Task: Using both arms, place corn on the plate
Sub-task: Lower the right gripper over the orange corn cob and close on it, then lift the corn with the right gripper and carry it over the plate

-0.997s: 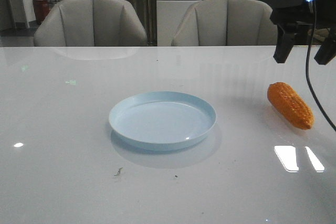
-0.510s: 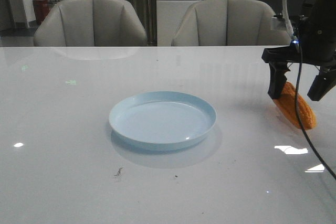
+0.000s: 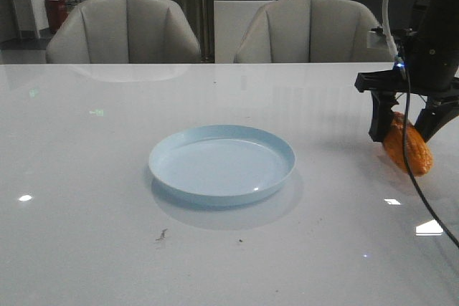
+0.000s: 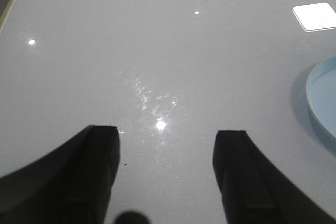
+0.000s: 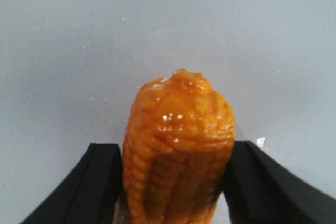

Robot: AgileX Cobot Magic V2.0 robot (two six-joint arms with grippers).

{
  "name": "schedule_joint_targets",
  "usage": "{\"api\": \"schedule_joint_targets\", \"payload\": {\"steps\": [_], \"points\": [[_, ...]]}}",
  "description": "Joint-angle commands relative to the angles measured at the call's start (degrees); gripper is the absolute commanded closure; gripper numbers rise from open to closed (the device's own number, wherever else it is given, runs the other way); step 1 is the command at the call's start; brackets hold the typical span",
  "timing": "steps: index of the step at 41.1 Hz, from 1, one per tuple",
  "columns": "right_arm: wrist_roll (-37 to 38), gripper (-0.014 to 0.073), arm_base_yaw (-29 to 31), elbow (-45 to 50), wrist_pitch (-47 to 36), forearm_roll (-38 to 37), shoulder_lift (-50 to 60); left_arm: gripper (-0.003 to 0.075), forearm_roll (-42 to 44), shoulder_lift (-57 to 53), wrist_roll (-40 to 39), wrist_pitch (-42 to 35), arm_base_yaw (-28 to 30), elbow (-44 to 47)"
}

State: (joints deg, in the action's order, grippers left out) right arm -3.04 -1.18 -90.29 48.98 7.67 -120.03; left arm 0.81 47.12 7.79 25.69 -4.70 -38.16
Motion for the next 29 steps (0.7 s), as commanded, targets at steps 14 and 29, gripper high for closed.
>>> {"api": "schedule_joint_targets", "payload": {"steps": [14, 29], "points": [[-4.88, 0.0293, -2.94, -12.64, 7.78, 0.54, 2.95, 0.0267, 0.08, -0.20, -0.66, -4.29, 0.02, -1.55], [-7.41, 0.0293, -17.95, -24.65, 10.16, 0.59, 2.67, 0.0267, 0.08, -0.20, -0.66, -4.29, 0.02, -1.55]]}}
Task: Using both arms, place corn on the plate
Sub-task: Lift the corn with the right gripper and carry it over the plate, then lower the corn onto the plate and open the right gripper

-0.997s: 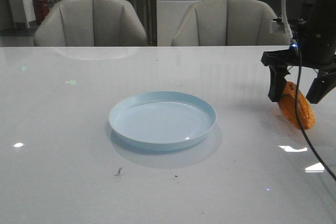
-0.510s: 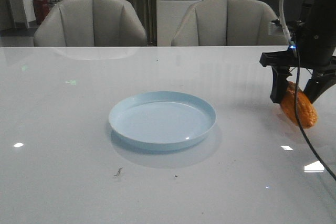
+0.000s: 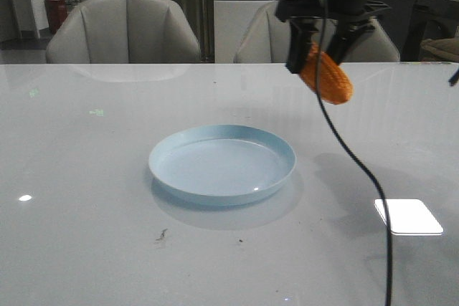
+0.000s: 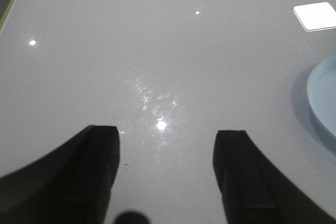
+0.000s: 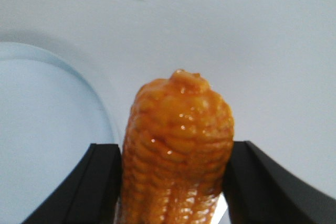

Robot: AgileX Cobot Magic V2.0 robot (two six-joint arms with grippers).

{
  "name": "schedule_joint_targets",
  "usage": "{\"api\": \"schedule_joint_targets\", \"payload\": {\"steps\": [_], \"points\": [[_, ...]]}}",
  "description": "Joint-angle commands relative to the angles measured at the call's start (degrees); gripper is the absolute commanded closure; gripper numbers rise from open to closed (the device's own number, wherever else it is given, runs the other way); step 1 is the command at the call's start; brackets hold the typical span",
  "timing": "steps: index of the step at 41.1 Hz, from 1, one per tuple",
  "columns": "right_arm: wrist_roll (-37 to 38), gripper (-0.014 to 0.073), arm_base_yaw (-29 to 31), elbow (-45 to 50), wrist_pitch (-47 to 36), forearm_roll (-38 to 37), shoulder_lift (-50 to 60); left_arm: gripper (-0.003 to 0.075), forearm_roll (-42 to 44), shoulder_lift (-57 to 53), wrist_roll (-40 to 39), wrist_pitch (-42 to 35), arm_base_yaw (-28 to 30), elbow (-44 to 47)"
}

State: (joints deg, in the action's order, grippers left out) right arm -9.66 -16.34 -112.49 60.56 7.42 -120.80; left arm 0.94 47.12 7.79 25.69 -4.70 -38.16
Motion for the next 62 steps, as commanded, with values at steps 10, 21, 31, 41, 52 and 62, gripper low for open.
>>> {"api": "schedule_joint_targets", "payload": {"steps": [10, 21, 31, 41, 52, 62], "points": [[-0.79, 0.0293, -10.49, -2.45, -0.40, 0.84, 0.28, 0.0267, -0.05, -0.20, -0.66, -4.29, 0.02, -1.55], [-0.79, 0.0293, -12.58, -2.45, 3.52, 0.84, -4.49, 0.0267, -0.05, -0.20, -0.66, -4.29, 0.02, -1.55], [-0.79, 0.0244, -12.58, -2.45, 3.03, 0.84, -6.20, 0.0267, -0.05, -0.20, -0.66, -4.29, 0.02, -1.55], [-0.79, 0.0118, -12.58, -2.45, 1.62, 0.84, -6.65, 0.0267, -0.05, -0.20, -0.66, -4.29, 0.02, -1.55], [-0.79, 0.0047, -12.58, -2.61, -0.14, 0.86, -6.65, 0.0267, -0.05, -0.20, -0.66, -4.29, 0.02, -1.55], [-0.79, 0.0052, -12.58, -8.19, 5.09, 0.90, -6.01, 0.0267, 0.05, -0.20, -0.66, -4.22, 0.02, -1.55]]}}
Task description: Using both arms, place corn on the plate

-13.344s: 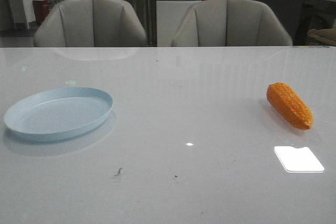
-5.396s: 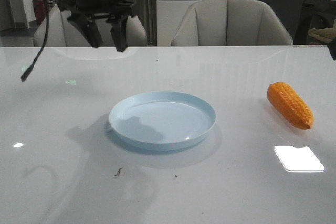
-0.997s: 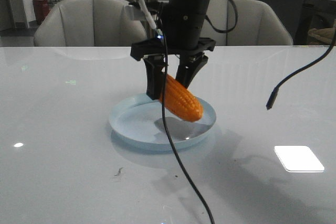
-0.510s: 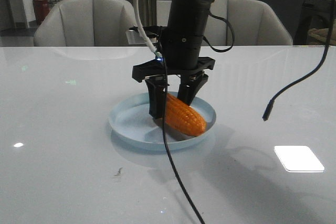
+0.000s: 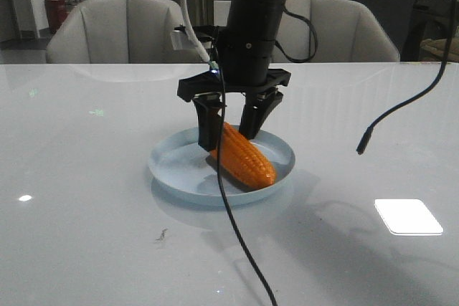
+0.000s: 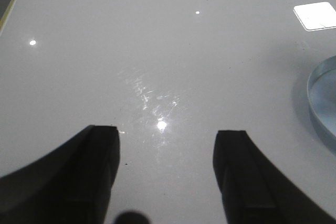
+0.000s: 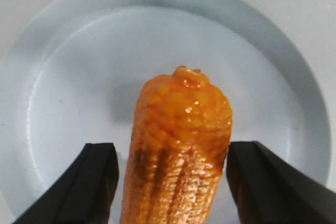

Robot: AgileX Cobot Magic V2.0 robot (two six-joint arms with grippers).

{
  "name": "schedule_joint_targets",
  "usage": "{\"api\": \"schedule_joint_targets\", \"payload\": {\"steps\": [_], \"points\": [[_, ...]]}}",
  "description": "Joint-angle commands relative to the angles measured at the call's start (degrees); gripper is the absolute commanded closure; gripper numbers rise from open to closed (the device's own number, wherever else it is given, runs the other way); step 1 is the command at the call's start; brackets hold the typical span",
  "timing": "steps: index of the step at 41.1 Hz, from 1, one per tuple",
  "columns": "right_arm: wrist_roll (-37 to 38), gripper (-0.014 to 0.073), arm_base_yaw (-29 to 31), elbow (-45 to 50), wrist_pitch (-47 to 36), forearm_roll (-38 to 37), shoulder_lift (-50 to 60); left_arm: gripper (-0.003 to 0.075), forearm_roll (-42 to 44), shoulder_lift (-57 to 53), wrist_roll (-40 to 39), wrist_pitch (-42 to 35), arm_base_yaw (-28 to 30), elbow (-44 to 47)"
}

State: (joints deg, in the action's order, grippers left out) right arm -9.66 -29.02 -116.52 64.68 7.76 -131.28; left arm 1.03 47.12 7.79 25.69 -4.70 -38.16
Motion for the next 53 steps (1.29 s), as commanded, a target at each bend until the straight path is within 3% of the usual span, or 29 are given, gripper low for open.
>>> {"api": "schedule_joint_targets", "payload": {"steps": [1, 16, 35, 43, 53], "points": [[-0.79, 0.0052, 0.09, -4.90, 1.24, 0.56, 4.69, 0.0267, -0.04, -0.20, -0.66, -4.22, 0.02, -1.55], [-0.24, 0.0052, 2.97, -14.41, 8.64, -2.30, 13.70, 0.0267, 1.49, -0.20, -0.66, -4.02, 0.02, -1.55], [2.21, 0.0052, 17.72, -13.02, 10.24, -2.50, 33.98, 0.0267, 1.49, -0.20, -0.66, -4.02, 0.02, -1.55], [0.24, 0.0052, 23.18, -3.45, 6.47, -2.57, 44.39, 0.0267, 1.49, -0.20, -0.66, -4.02, 0.02, -1.55], [-0.11, 0.0052, 28.75, 27.35, -8.69, -3.00, 62.73, 0.0267, 1.49, -0.20, -0.66, -4.02, 0.02, -1.55]]}}
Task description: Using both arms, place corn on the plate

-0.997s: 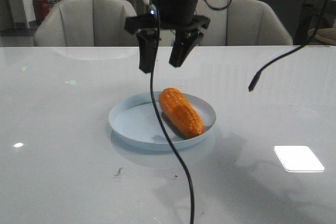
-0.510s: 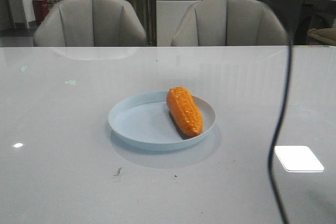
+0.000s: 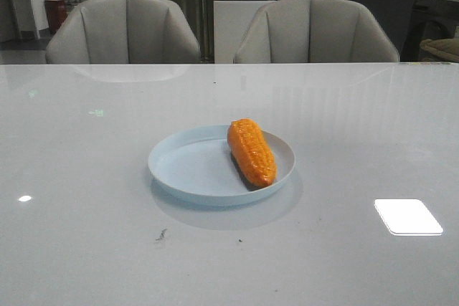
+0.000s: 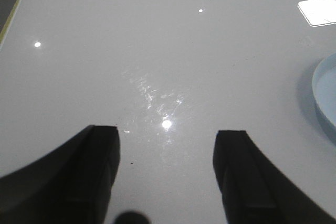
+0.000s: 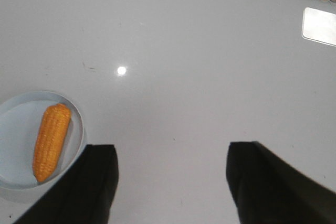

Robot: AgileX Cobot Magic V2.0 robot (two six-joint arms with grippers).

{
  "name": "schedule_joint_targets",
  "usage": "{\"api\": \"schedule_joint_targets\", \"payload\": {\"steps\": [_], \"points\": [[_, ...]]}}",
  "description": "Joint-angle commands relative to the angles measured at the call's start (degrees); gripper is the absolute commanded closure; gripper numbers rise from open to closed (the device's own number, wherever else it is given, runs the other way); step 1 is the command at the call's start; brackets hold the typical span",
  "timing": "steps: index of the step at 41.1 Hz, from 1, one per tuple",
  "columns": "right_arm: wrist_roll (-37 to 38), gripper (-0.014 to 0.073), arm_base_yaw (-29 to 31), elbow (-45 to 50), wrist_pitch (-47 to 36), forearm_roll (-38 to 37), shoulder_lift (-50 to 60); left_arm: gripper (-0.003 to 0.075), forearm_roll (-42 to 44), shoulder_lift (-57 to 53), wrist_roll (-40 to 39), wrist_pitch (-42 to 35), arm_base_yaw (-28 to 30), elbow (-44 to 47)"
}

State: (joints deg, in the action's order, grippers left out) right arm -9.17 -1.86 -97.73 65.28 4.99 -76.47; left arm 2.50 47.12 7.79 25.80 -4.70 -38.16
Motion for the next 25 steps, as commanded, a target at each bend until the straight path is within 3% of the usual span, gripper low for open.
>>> {"api": "schedule_joint_targets", "payload": {"steps": [1, 7, 13, 19, 25], "points": [[-0.61, 0.0052, 1.96, 11.52, -10.75, -0.22, 10.27, 0.0267, 0.01, -0.20, -0.66, -4.13, 0.02, -1.55], [-0.61, 0.0052, 2.53, 30.63, -18.31, -0.22, 21.38, 0.0267, 0.01, -0.20, -0.66, -4.13, 0.02, -1.55], [-0.61, 0.0052, 2.53, 44.57, -20.79, -0.22, 30.56, 0.0267, 0.01, -0.20, -0.66, -4.13, 0.02, -1.55], [-0.02, 0.0052, 2.53, 51.56, -21.48, -0.11, 37.29, 0.0267, 0.01, -0.20, -0.66, -4.13, 0.02, -1.55], [0.11, 0.0052, 2.53, 52.65, -21.49, -0.11, 39.55, 0.0267, 0.01, -0.20, -0.66, -4.13, 0.02, -1.55]]}}
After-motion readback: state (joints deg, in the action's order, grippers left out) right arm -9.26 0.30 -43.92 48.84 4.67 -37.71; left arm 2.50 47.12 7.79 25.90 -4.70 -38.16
